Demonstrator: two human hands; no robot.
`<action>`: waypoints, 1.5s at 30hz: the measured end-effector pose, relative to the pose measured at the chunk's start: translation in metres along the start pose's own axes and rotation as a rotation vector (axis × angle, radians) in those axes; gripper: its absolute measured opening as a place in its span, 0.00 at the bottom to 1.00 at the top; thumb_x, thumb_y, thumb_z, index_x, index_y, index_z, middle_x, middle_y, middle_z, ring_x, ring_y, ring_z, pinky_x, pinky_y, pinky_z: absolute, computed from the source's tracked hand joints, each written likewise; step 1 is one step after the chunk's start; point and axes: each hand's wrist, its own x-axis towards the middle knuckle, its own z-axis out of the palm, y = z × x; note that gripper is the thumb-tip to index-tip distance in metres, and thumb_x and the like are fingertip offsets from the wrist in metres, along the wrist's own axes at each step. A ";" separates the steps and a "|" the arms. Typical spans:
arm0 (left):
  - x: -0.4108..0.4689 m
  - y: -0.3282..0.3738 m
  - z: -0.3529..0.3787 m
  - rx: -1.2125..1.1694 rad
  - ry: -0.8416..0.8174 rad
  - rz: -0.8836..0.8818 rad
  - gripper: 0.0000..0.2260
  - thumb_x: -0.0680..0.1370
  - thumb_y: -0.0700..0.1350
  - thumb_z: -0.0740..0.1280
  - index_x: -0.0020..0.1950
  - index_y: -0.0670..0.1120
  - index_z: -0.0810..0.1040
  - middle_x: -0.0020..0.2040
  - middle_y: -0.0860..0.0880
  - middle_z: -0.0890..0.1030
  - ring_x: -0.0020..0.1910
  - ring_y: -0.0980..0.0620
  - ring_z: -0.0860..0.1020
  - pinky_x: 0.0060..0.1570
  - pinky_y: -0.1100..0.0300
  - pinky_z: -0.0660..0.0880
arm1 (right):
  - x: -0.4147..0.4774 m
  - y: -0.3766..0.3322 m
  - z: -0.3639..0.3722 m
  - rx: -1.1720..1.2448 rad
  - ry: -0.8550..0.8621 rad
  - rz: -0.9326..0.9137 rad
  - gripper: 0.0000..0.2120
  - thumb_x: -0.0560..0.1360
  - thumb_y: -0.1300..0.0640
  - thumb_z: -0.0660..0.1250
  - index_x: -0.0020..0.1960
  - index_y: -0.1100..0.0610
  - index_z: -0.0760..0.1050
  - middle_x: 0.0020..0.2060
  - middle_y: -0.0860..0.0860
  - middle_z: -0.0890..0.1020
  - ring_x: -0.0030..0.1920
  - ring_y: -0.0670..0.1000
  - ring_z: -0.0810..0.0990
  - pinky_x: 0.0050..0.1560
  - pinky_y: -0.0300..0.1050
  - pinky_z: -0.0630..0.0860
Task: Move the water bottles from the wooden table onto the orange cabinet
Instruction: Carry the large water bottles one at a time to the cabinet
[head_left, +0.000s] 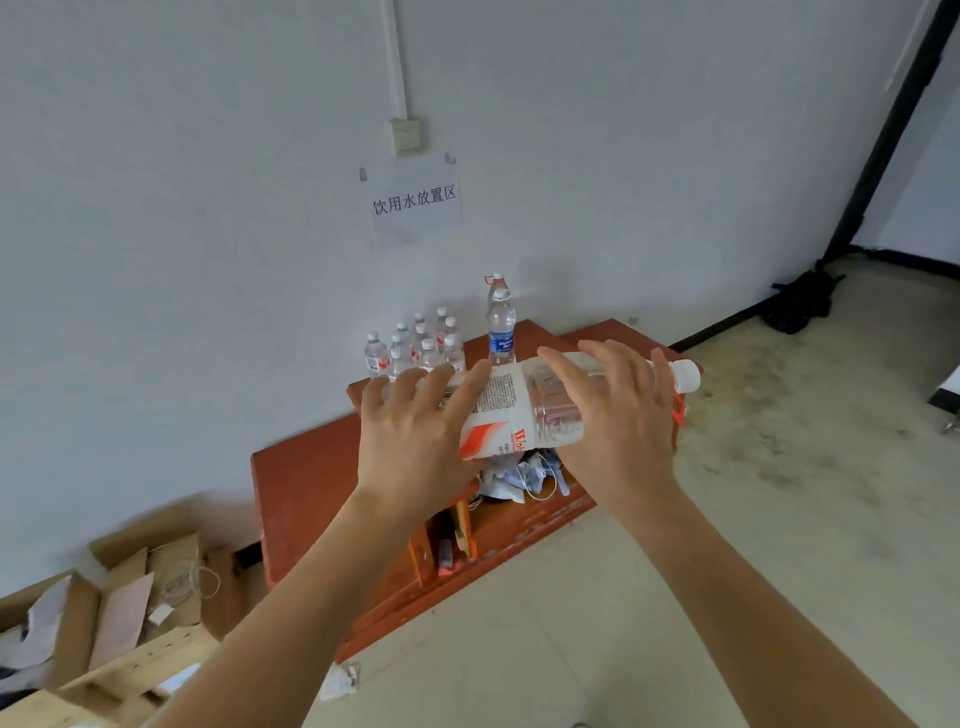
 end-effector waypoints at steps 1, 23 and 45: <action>0.026 0.003 0.025 0.008 -0.006 -0.006 0.36 0.70 0.71 0.65 0.72 0.51 0.71 0.62 0.44 0.81 0.56 0.38 0.79 0.54 0.39 0.74 | 0.015 0.023 0.026 0.015 -0.002 0.021 0.48 0.56 0.52 0.86 0.73 0.45 0.70 0.66 0.56 0.75 0.69 0.62 0.72 0.72 0.72 0.62; 0.335 -0.132 0.341 0.039 -0.038 -0.214 0.35 0.63 0.59 0.76 0.70 0.51 0.76 0.58 0.47 0.82 0.54 0.40 0.81 0.52 0.42 0.73 | 0.322 0.157 0.378 0.162 -0.141 -0.058 0.46 0.60 0.56 0.84 0.74 0.46 0.68 0.71 0.55 0.70 0.75 0.59 0.64 0.78 0.67 0.54; 0.563 -0.091 0.617 -0.284 -0.303 -0.145 0.42 0.62 0.65 0.74 0.74 0.53 0.70 0.62 0.49 0.81 0.58 0.44 0.80 0.57 0.42 0.74 | 0.423 0.376 0.578 1.693 -0.398 1.099 0.31 0.76 0.58 0.72 0.76 0.52 0.66 0.68 0.57 0.78 0.68 0.62 0.77 0.63 0.70 0.75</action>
